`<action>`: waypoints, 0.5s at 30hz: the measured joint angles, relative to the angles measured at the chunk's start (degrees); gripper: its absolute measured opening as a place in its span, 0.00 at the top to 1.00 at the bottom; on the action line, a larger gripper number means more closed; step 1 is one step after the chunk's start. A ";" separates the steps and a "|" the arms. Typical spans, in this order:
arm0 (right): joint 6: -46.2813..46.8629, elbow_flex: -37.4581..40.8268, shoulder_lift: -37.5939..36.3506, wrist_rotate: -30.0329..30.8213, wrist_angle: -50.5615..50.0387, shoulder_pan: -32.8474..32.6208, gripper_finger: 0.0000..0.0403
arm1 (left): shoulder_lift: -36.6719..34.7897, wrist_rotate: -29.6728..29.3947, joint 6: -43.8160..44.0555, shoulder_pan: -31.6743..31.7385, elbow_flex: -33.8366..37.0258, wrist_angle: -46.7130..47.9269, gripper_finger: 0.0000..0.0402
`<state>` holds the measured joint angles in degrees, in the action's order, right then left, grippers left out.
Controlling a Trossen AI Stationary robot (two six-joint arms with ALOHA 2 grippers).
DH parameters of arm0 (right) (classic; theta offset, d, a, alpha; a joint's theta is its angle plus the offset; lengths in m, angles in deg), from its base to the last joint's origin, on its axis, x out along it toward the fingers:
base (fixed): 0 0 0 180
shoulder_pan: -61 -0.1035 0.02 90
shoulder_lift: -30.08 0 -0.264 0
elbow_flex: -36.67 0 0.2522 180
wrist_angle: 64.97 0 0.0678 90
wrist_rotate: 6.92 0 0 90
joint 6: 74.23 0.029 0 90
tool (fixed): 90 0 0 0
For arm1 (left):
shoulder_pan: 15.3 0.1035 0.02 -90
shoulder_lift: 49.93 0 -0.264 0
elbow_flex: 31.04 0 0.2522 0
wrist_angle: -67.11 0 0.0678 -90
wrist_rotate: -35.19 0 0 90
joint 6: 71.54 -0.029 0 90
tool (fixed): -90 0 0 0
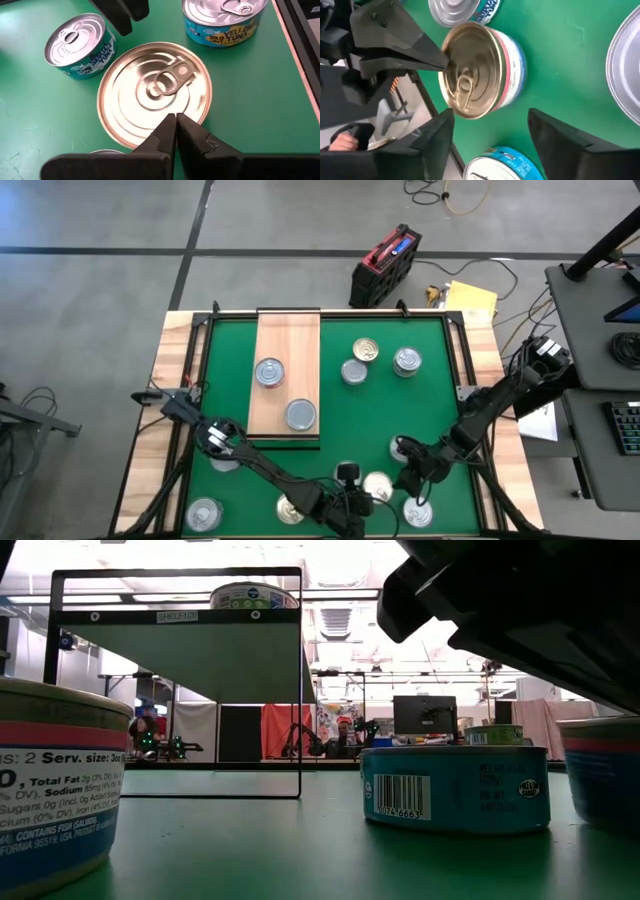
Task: Stack canned seafood by type on shelf
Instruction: Put the blue and pink tuna can on the shelf
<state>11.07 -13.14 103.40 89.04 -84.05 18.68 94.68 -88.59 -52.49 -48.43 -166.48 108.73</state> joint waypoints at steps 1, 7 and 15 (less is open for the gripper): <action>0.23 0.00 0.00 0.43 0.09 -0.21 0.35 | -0.02 0.02 0.00 -0.04 0.03 0.00 1.00; 0.29 0.00 0.00 3.63 0.06 -0.66 0.26 | -0.02 0.02 0.22 -0.13 0.06 -0.03 1.00; 0.39 0.00 1.04 4.87 0.95 -0.68 0.20 | -0.02 0.02 1.15 -0.36 0.18 -0.20 1.00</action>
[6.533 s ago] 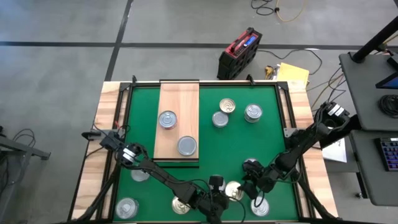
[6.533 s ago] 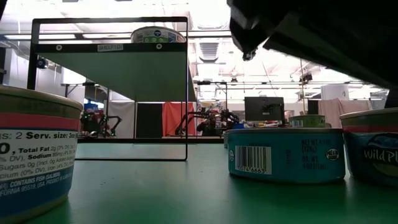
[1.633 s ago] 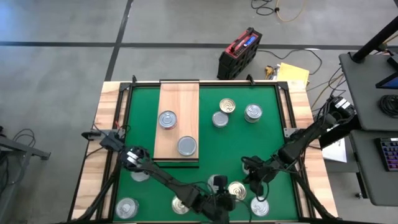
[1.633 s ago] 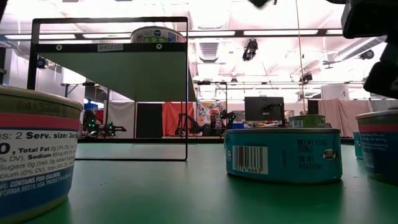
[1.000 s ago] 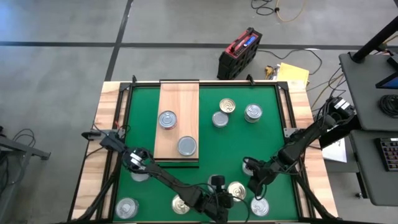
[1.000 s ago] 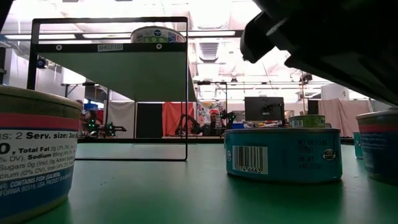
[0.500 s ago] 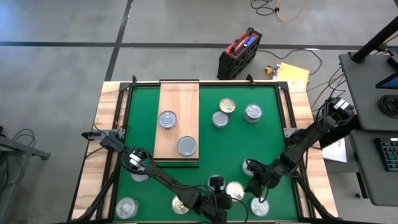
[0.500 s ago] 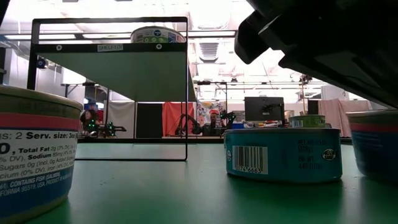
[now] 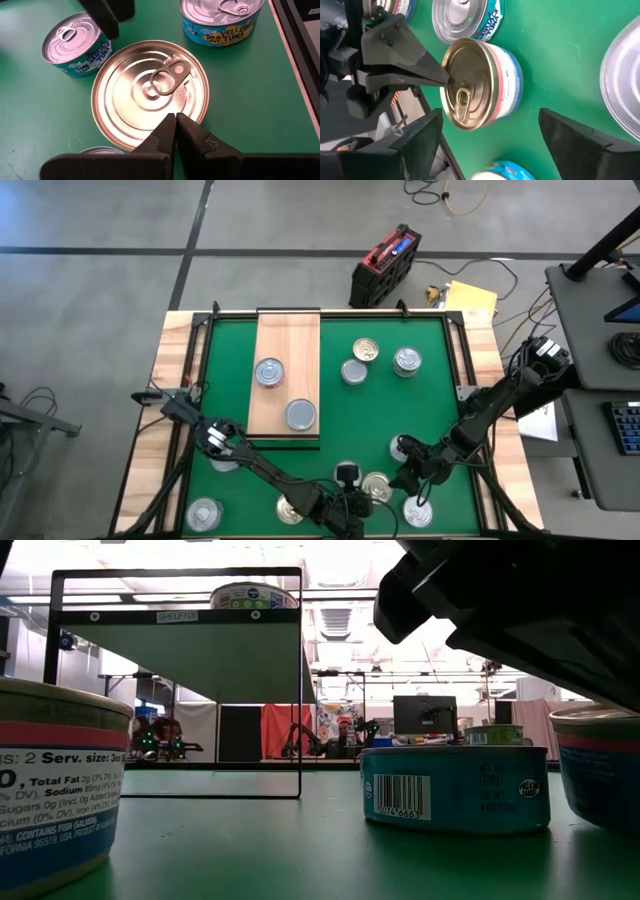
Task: Stack canned seafood by type on shelf
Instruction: Put the blue and pink tuna can on the shelf
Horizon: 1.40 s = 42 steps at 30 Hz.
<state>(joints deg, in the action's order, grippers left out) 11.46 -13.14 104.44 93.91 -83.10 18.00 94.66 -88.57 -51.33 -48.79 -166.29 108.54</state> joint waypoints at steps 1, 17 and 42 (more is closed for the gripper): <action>-0.05 0.00 0.66 -0.06 0.40 0.00 0.20 | 0.00 0.00 0.03 -0.01 0.00 -0.03 1.00; -1.86 0.00 8.97 -1.59 10.17 -0.11 0.19 | 0.02 0.19 1.06 -0.73 0.17 -0.20 1.00; -9.25 -0.11 12.08 0.13 19.72 0.94 0.28 | 0.39 0.33 1.53 -0.71 0.75 -0.22 1.00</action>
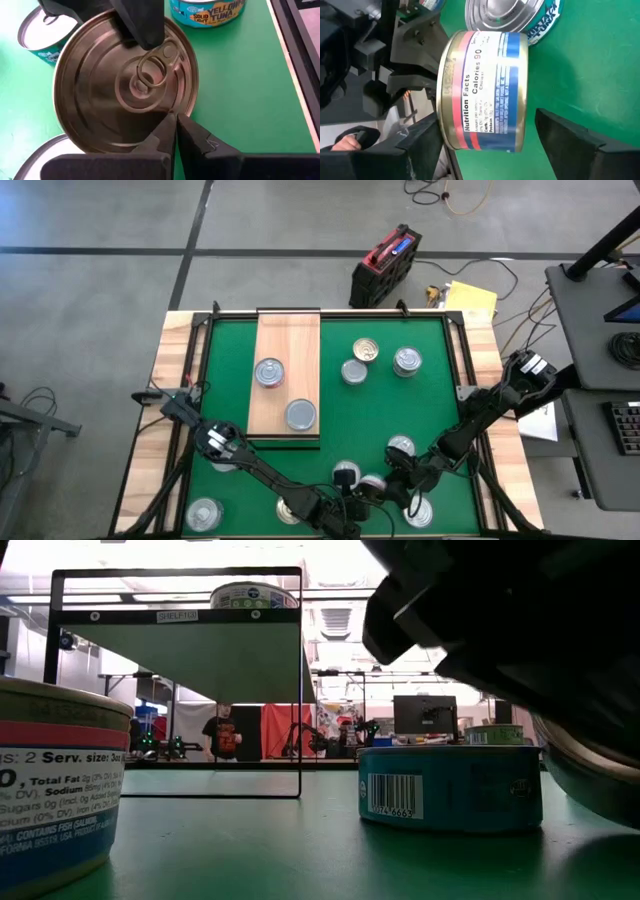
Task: Stack canned seafood by type on shelf
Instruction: Put the blue and pink tuna can on the shelf
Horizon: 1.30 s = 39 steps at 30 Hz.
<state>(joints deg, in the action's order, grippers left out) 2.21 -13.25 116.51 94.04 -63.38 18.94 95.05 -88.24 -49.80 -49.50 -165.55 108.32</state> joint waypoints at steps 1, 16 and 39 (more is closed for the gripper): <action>-0.04 -0.02 0.04 0.00 0.00 0.06 0.30 | 0.00 -0.02 -0.02 0.00 0.06 -0.07 1.00; -2.26 -0.11 0.12 -0.50 -0.26 0.48 0.53 | -0.05 -1.80 -2.39 -0.49 0.84 -2.57 1.00; -12.42 -0.02 -19.12 -1.98 -15.16 5.99 0.53 | -1.17 -8.09 -16.67 -3.86 -11.49 16.00 1.00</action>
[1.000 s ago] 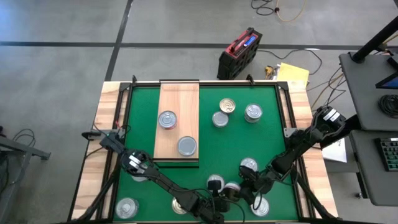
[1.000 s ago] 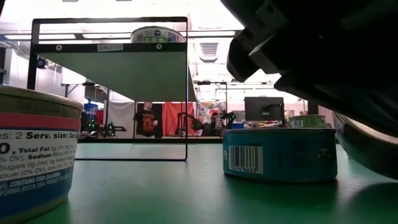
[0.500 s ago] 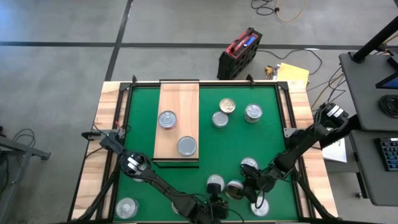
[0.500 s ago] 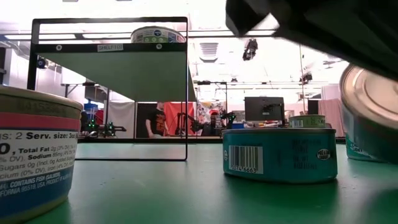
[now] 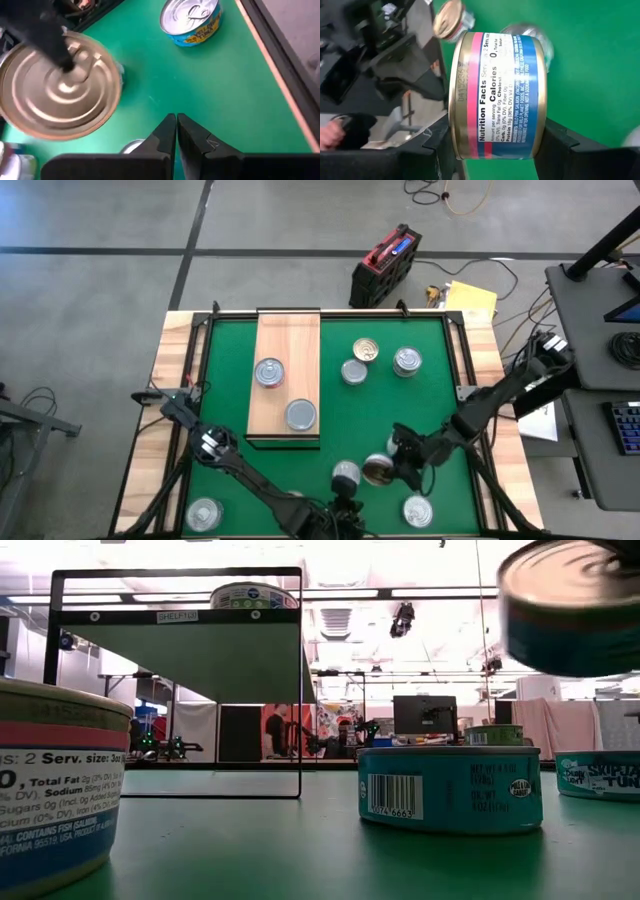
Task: Stack canned seafood by type on shelf
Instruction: Put the blue and pink tuna can on the shelf
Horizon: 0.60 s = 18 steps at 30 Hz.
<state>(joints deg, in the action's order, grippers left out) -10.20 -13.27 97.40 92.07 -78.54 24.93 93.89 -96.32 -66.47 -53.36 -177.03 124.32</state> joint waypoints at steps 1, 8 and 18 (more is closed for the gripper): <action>-1.06 0.00 -1.05 -0.08 -1.02 0.92 0.53 | -0.38 -0.01 -0.71 0.12 0.13 0.59 1.00; -9.53 0.00 -8.22 -2.76 -3.32 8.55 0.53 | -4.64 -3.46 -1.78 0.14 2.63 5.32 1.00; -23.61 -0.02 -13.36 -9.22 -2.52 21.26 0.53 | -17.08 -2.95 -7.46 0.30 16.69 -0.65 1.00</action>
<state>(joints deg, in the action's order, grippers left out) -33.81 -13.30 84.04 82.85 -81.06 46.19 76.81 -99.28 -73.93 -53.06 -160.34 123.67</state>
